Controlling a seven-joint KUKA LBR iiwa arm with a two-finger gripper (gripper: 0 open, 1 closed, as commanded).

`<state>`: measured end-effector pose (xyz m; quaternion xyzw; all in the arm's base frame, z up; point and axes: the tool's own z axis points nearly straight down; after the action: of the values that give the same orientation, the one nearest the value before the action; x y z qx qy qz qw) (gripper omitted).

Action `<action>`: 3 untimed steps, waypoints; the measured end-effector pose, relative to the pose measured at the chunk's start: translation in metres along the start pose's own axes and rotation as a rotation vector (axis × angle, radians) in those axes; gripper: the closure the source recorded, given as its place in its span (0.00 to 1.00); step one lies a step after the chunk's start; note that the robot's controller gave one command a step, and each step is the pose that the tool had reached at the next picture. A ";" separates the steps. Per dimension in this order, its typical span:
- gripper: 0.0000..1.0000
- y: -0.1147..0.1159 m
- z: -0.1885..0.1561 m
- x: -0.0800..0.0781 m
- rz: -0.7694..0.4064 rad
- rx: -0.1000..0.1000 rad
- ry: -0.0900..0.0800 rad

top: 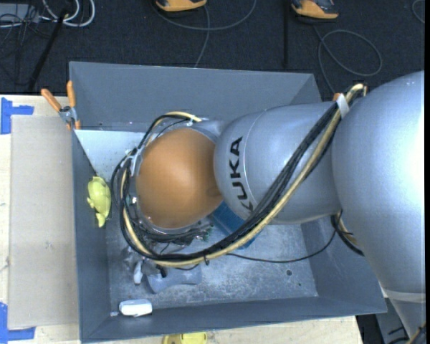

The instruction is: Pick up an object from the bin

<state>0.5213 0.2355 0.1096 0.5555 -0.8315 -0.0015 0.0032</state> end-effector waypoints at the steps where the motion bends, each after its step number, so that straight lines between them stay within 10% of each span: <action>1: 1.00 0.000 -0.023 0.000 0.000 0.000 -0.001; 3: 1.00 -0.001 -0.054 -0.002 0.002 0.009 -0.008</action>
Offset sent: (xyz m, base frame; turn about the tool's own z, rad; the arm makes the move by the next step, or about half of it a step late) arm -0.0001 -0.0001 0.0402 0.0000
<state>0.5233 0.2365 0.1633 0.5545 -0.8322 -0.0001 -0.0026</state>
